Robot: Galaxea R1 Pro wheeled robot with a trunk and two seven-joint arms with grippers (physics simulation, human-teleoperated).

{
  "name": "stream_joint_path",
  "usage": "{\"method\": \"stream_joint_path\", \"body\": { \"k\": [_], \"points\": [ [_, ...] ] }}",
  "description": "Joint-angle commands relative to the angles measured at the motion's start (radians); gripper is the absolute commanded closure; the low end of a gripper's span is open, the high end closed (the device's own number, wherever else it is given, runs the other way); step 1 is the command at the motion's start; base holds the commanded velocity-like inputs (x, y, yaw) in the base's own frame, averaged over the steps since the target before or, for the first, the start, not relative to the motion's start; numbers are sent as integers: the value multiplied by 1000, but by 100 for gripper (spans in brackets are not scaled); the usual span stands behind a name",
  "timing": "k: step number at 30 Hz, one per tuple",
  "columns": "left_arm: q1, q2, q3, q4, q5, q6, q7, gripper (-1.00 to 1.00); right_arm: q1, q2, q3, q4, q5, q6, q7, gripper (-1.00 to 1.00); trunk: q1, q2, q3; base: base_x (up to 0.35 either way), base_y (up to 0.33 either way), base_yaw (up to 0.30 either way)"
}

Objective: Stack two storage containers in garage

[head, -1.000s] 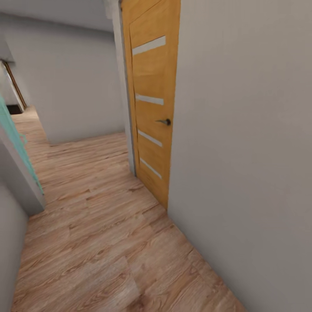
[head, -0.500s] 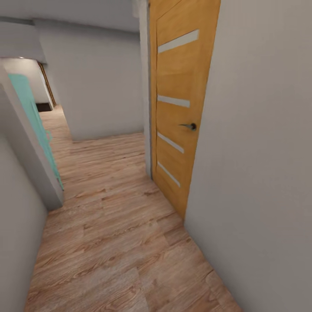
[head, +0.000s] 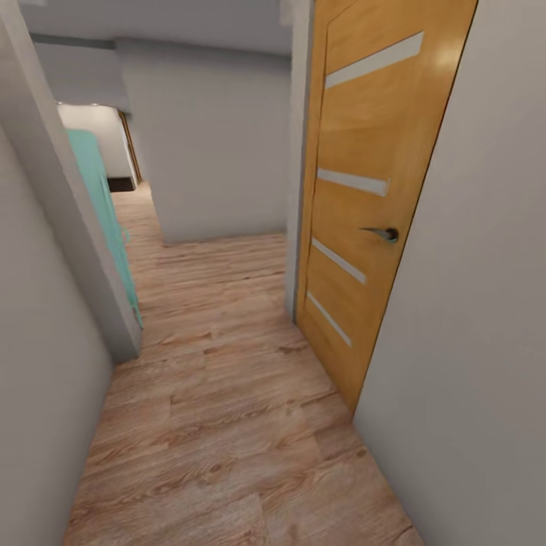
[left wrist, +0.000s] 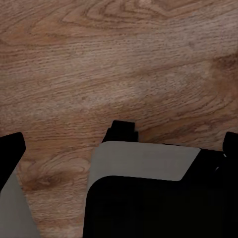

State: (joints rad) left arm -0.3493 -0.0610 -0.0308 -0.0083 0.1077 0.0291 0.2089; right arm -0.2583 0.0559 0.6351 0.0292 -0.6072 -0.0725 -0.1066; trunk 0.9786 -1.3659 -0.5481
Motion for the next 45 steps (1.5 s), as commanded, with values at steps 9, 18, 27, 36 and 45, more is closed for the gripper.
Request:
{"method": "stream_joint_path", "body": {
  "k": [9, 18, 27, 36, 45],
  "points": [
    [0, 0, -4, -1, 10, 3, 3, -100, -1, 1, 8, 3, -8, -6, -1, -100, 1, 0, -1, 306, 0, 270],
    [0, 0, -5, -1, 10, 3, 3, -100, -1, 0, 8, 3, -8, -4, -1, -100, 1, 0, -1, 302, 0, 217],
    [0, 0, -5, -2, 10, 2, 3, -100, -1, 0, 8, 3, -8, -4, 0, -100, 1, 0, -1, 65, 0, 13],
    [0, -1, -4, -2, 11, 2, 3, -100, -1, -1, 8, 3, -8, -3, 3, -100, 1, 0, -1, 1, 0, 0],
    [-1, -3, -5, 1, 17, 5, 6, -100, -24, 7, 21, 3, -13, 3, 5, -100, 1, 0, -1, 0, 0, 0]
  ]
}}
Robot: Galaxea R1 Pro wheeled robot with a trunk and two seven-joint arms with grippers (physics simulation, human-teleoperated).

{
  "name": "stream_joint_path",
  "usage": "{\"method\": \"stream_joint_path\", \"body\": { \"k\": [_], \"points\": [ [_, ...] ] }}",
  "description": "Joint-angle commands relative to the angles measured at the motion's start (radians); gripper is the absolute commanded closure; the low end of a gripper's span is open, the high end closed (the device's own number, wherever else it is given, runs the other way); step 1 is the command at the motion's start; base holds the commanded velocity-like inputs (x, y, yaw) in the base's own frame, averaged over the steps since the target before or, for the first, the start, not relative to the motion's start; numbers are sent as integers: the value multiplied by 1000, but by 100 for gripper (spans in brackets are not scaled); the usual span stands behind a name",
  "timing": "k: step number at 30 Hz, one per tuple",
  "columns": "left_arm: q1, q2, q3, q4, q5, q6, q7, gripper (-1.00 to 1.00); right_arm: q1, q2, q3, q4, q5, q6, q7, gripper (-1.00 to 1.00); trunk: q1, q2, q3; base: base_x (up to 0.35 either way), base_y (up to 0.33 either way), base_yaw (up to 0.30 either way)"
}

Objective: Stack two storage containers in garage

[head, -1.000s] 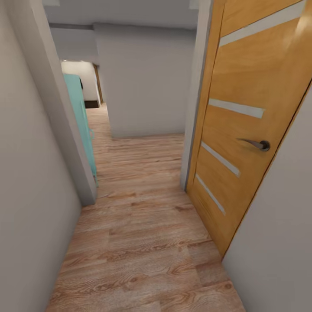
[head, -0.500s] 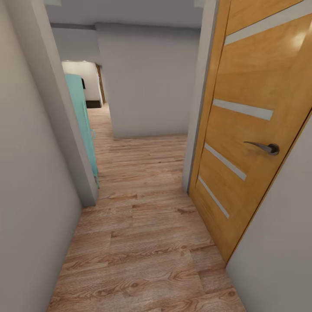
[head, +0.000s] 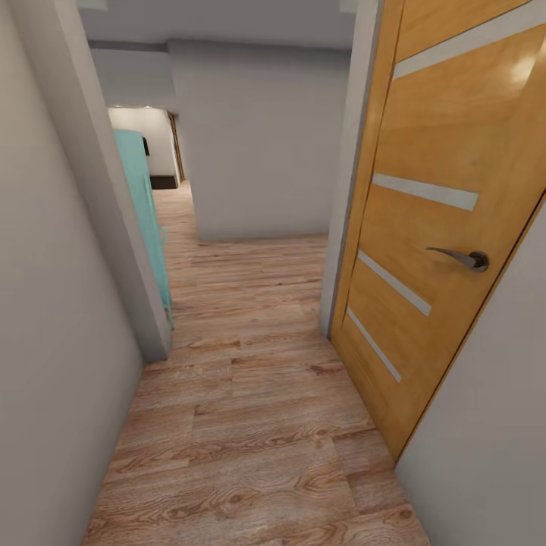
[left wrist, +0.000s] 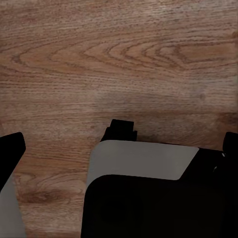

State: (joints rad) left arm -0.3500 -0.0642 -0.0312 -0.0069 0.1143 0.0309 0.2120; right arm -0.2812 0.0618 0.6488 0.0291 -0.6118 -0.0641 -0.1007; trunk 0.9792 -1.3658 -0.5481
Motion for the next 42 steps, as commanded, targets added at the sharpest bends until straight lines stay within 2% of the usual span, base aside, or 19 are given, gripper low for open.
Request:
{"method": "stream_joint_path", "body": {
  "k": [1, 6, 24, 42],
  "points": [
    [1, 0, -4, -1, 10, 3, 3, -100, -1, 1, 8, 3, -8, -5, -1, -100, 0, 0, -1, 0, 0, 0],
    [15, 10, -4, -1, 10, 3, 3, -100, -1, -6, 8, 3, -7, -8, 1, -100, 0, 0, -1, 0, 0, 0],
    [19, 12, -4, -1, 10, 3, 4, -100, -1, -10, 8, 3, -6, -5, 7, -100, 0, 0, -1, 0, 0, 8],
    [18, 11, -4, -1, 10, 3, 4, -100, -1, -11, 8, 3, -6, -5, 9, -100, 0, 0, -1, 0, 0, 247]
  ]
}}
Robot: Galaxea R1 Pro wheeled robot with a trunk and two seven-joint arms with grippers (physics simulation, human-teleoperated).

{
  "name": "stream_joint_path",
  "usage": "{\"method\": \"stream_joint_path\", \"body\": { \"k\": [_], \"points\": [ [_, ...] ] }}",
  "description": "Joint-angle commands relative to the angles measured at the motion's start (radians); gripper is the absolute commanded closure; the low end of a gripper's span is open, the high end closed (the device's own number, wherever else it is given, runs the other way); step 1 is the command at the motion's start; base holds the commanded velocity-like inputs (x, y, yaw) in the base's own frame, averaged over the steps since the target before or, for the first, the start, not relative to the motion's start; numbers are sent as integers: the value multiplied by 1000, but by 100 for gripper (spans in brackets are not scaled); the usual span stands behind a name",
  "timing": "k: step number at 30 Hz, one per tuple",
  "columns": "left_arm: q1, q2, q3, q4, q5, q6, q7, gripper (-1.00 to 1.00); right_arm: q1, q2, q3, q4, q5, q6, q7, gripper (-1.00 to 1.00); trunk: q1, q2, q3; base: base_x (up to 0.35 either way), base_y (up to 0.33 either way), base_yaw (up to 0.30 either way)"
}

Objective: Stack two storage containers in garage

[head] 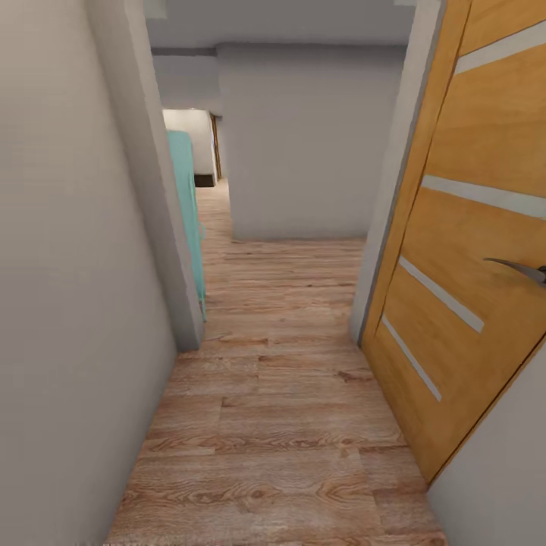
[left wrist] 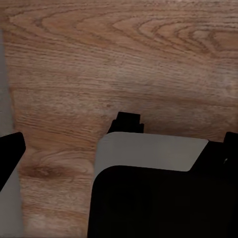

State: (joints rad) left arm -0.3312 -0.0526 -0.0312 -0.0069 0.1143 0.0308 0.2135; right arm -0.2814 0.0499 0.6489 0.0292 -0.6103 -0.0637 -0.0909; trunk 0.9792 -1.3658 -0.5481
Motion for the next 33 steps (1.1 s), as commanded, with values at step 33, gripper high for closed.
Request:
{"method": "stream_joint_path", "body": {
  "k": [33],
  "points": [
    [0, 3, -4, -1, 10, 5, 1, -100, -1, -4, 6, 3, -10, -10, -4, -100, 0, -1, -1, 273, 0, 2]
  ]
}}
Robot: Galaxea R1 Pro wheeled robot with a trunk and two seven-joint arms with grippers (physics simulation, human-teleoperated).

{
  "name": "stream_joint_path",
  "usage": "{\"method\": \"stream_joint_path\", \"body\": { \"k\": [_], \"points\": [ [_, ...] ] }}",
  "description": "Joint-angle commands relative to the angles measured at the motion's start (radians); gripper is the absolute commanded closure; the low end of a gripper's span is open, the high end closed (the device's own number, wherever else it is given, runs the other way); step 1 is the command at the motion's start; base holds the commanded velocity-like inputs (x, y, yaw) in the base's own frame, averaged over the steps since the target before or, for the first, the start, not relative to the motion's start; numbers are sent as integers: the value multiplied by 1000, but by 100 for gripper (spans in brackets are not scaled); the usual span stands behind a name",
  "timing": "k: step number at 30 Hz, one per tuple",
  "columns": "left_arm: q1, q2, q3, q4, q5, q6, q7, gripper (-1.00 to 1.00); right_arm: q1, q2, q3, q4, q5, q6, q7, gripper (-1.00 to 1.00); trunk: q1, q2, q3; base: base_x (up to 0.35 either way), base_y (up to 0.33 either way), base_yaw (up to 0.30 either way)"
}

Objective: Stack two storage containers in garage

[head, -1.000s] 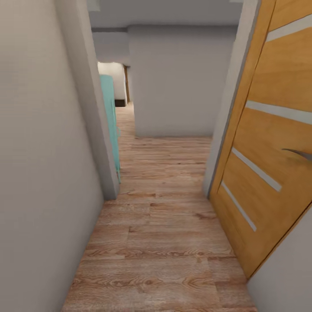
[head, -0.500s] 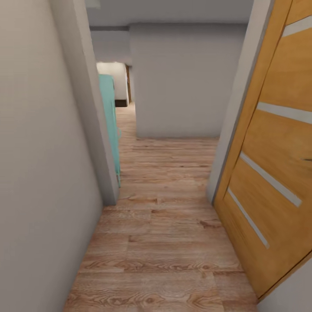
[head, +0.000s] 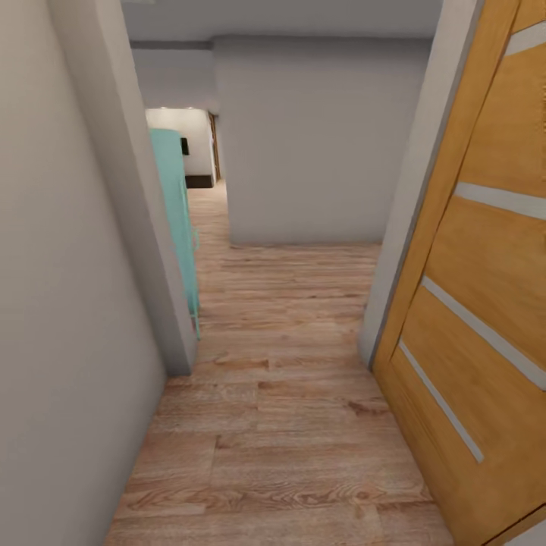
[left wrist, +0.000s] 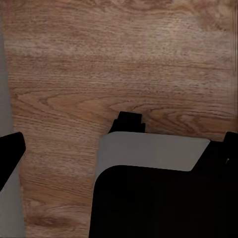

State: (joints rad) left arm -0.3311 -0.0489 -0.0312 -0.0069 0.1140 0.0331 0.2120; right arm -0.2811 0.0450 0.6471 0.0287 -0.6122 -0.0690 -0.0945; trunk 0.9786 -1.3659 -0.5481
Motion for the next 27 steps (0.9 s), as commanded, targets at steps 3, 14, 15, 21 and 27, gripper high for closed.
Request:
{"method": "stream_joint_path", "body": {
  "k": [3, 14, 15, 21, 27],
  "points": [
    [0, 0, -4, -1, 10, 2, 3, -100, -1, 1, 8, 3, -9, -5, -1, -100, 1, 0, -1, 322, 0, -227],
    [0, 0, -4, -1, 10, 2, 3, -100, -1, 1, 8, 4, -8, -11, -5, -100, 1, 0, -1, 322, 0, -65],
    [0, 0, -4, -1, 10, 2, 3, -100, -1, 1, 8, 4, -8, -11, -5, -100, 1, 0, -1, 322, 0, -2],
    [0, 0, -4, -1, 10, 2, 3, -100, -1, 1, 8, 2, -4, -13, -5, -100, 1, 0, -1, 322, 0, 0],
    [0, 0, -4, -1, 10, 2, 3, -100, -1, 2, 8, 2, -4, -14, -5, -100, 1, 0, -1, 321, 0, 0]
  ]
}}
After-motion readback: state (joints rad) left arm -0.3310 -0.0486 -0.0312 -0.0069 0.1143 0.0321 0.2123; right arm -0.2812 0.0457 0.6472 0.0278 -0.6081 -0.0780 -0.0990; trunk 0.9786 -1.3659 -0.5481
